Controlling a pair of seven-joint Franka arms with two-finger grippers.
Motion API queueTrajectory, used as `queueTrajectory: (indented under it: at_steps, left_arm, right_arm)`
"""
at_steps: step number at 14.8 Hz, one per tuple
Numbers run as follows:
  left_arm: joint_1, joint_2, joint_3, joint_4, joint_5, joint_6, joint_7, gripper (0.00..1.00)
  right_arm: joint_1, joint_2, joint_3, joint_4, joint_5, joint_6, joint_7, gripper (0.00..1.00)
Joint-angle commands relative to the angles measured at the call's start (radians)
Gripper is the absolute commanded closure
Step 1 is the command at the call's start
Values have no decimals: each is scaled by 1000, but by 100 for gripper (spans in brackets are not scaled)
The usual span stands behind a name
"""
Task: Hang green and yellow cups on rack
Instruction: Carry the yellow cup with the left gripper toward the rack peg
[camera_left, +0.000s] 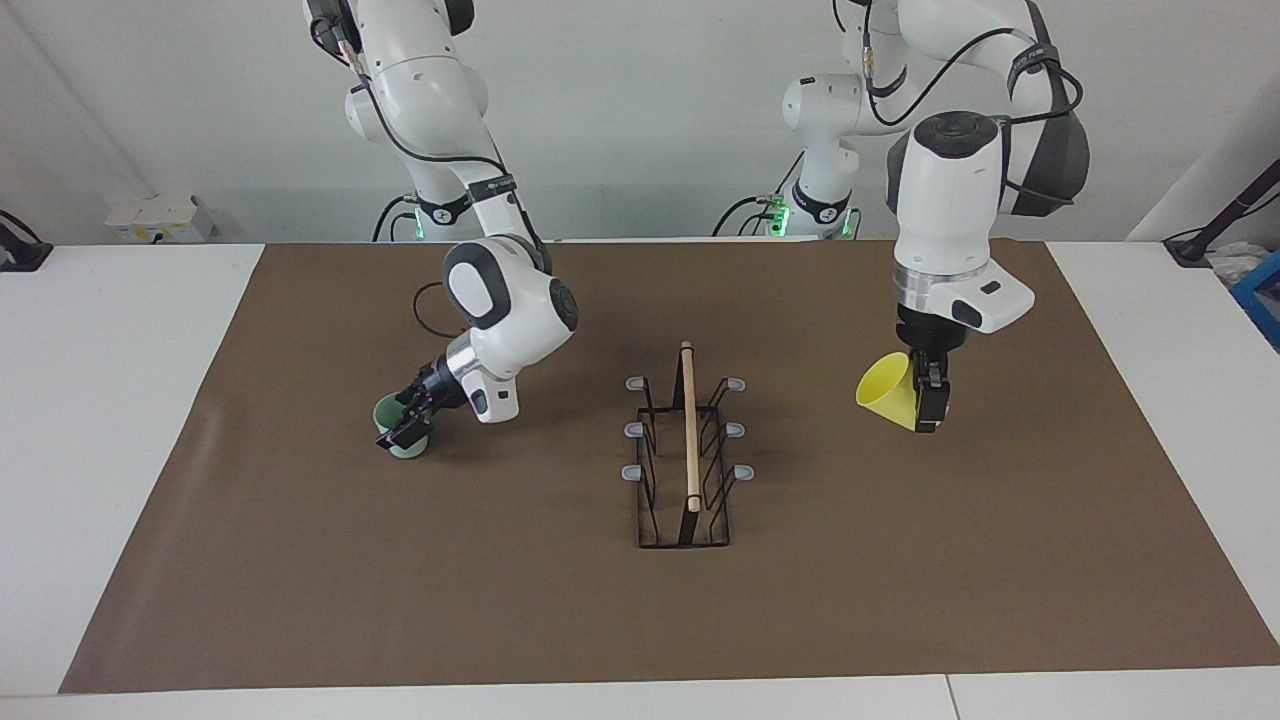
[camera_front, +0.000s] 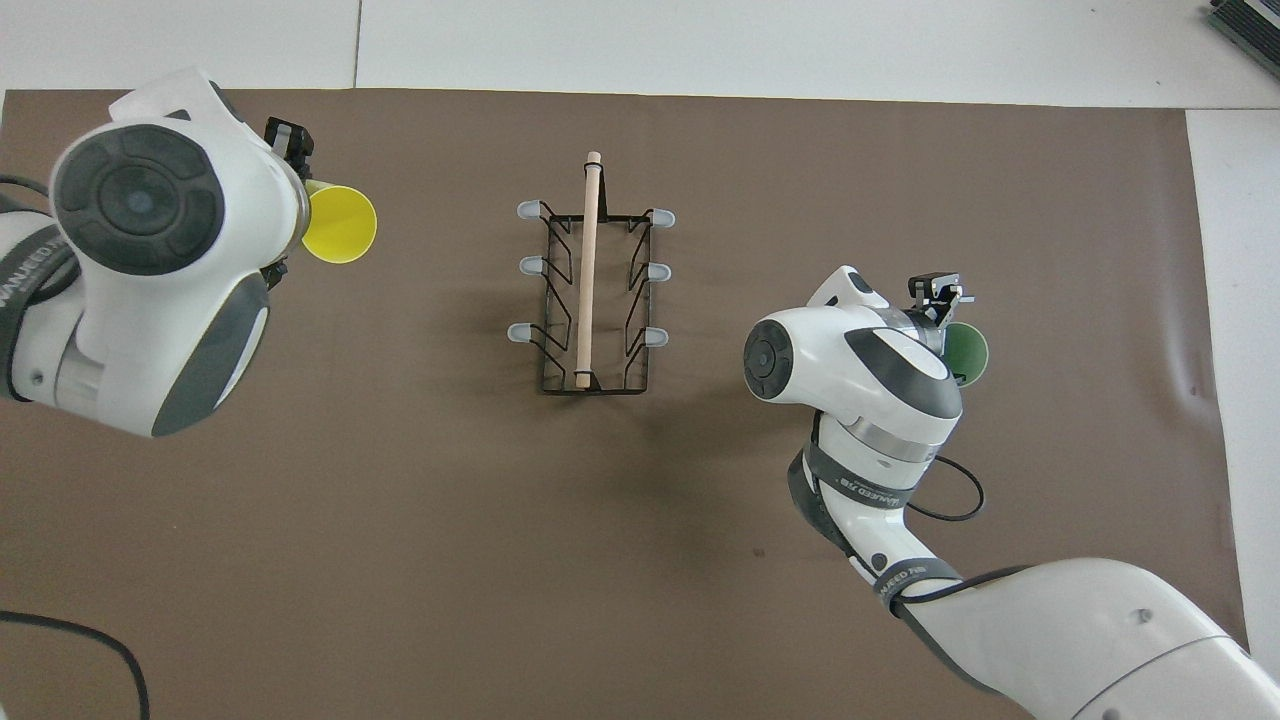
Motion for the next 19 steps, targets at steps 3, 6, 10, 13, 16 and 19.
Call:
queueTrajectory:
  at_steps: [3, 6, 10, 13, 16, 19]
  left_arm:
    - [-7, -30, -92, -43, 190, 5, -202, 100]
    - [-14, -30, -102, -43, 231, 3, -215, 100]
    - [-16, -30, -141, -43, 354, 6, -305, 100]
    - [-19, -30, -165, -40, 389, 2, -305, 100]
    - [-28, -31, -185, -44, 467, -14, -327, 100]
    - [-36, -53, -199, -99, 597, -11, -371, 100]
  right_arm:
    - [-14, -4, 8, 26, 11, -13, -72, 0]
    - [-17, -7, 7, 55, 11, -21, -135, 0]
    - [-30, -10, 8, 92, 12, -31, -180, 0]
    - [-25, -10, 8, 92, 53, -48, -171, 0]
    - [-8, -13, 8, 87, 69, -76, -161, 0]
    - [-10, -16, 8, 76, 89, -74, -143, 0]
